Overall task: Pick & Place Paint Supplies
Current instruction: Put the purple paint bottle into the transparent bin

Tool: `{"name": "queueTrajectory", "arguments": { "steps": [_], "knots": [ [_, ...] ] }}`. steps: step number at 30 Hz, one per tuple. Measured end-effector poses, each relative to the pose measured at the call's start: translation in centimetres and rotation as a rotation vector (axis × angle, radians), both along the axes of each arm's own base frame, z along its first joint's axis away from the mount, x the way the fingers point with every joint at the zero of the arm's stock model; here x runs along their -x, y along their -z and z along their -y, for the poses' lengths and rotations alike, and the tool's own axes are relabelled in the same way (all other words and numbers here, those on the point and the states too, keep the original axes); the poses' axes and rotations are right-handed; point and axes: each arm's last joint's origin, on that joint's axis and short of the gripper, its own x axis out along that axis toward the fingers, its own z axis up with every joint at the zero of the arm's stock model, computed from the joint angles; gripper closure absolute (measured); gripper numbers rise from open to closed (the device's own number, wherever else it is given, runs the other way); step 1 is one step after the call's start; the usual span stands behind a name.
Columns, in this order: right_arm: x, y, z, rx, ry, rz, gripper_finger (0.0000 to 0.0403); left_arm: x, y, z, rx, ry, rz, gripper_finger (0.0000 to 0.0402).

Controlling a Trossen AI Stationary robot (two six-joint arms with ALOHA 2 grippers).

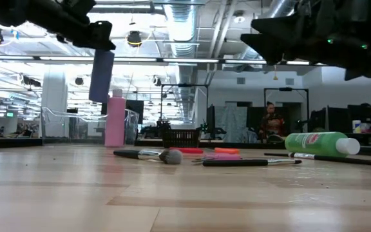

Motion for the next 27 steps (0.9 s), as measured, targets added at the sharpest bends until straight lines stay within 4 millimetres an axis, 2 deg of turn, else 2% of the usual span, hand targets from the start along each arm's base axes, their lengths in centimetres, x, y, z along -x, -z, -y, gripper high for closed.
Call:
{"name": "queueTrajectory", "arguments": {
  "steps": [8,14,27],
  "knots": [
    [-0.4,0.9,-0.6,0.008,0.023,-0.046,0.0117,0.6,0.8,-1.8,0.072,-0.108,0.101,0.0293],
    [-0.7,0.9,-0.6,0.008,0.023,-0.048,0.0117,1.6,3.0,-3.2,0.109,-0.205,0.143,0.0293],
    [-0.7,0.9,-0.6,0.011,0.024,-0.046,0.0117,3.7,7.0,-5.1,0.181,-0.260,0.204,0.0293]
  ]
}}
